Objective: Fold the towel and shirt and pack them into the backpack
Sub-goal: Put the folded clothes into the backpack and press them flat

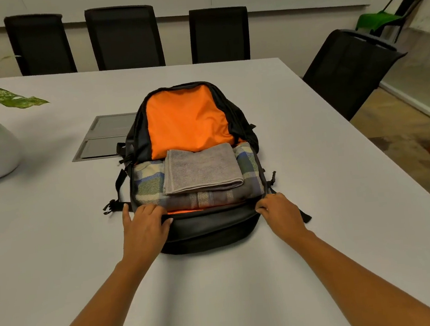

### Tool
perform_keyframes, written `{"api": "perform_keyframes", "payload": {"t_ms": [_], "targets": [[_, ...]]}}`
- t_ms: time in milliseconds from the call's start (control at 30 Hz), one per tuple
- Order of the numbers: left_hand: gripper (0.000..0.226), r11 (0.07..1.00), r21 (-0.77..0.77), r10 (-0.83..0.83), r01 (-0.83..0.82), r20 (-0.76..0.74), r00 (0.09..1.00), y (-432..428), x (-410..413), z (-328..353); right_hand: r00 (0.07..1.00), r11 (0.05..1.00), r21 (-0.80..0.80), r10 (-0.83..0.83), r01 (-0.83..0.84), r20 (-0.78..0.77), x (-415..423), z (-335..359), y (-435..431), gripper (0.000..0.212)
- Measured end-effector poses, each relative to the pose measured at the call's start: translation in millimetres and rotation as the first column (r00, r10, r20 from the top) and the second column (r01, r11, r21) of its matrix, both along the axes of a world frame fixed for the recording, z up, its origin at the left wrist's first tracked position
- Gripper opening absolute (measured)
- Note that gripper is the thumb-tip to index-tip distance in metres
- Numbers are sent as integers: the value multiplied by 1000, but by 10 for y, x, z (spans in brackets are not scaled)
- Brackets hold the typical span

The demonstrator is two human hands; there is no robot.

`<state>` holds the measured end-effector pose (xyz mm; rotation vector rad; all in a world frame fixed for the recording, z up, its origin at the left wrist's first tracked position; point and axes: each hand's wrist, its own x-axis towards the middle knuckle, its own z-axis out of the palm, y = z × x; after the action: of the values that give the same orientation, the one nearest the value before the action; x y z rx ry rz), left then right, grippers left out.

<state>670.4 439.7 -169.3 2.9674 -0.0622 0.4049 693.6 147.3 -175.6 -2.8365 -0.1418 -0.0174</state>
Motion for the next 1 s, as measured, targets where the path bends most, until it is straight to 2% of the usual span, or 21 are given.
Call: {"api": "perform_keyframes", "payload": {"t_ms": [100, 167, 200, 267, 333, 433, 600, 767, 833, 1000], "targets": [[17, 998, -13, -65, 65, 26, 998, -189, 51, 35, 988, 974, 166, -154, 157, -33, -89, -45, -90, 23], [15, 984, -54, -165, 167, 38, 986, -371, 126, 85, 965, 918, 300, -255, 261, -58, -115, -42, -96, 22], [14, 971, -70, -226, 228, 33, 974, -474, 169, 117, 950, 868, 388, -302, 310, -83, -116, -31, -90, 23], [20, 941, -97, -325, 324, -2, 946, -676, 266, 162, 915, 703, 592, -362, 394, -180, -87, -13, -61, 24], [28, 907, -155, -401, 392, -29, 916, -861, 366, 199, 893, 549, 708, -335, 444, -300, -52, 22, -11, 28], [40, 877, -188, -461, 442, -75, 884, -1100, 487, 244, 876, 458, 748, -282, 481, -391, 19, 66, 58, 35], [58, 893, -62, -449, 445, -166, 878, -1305, 654, 210, 828, 276, 785, -278, 554, -487, 145, 89, 91, 44], [75, 893, 6, -438, 451, -226, 870, -1381, 741, 130, 818, 57, 835, -249, 548, -519, 222, 155, 115, 36], [79, 889, -22, -449, 456, -227, 864, -1405, 792, 131, 829, 36, 851, -247, 524, -501, 246, 183, 141, 31], [77, 888, -119, -458, 443, -162, 874, -1468, 918, 148, 850, 98, 874, -304, 477, -430, 331, 171, 201, 25]]}}
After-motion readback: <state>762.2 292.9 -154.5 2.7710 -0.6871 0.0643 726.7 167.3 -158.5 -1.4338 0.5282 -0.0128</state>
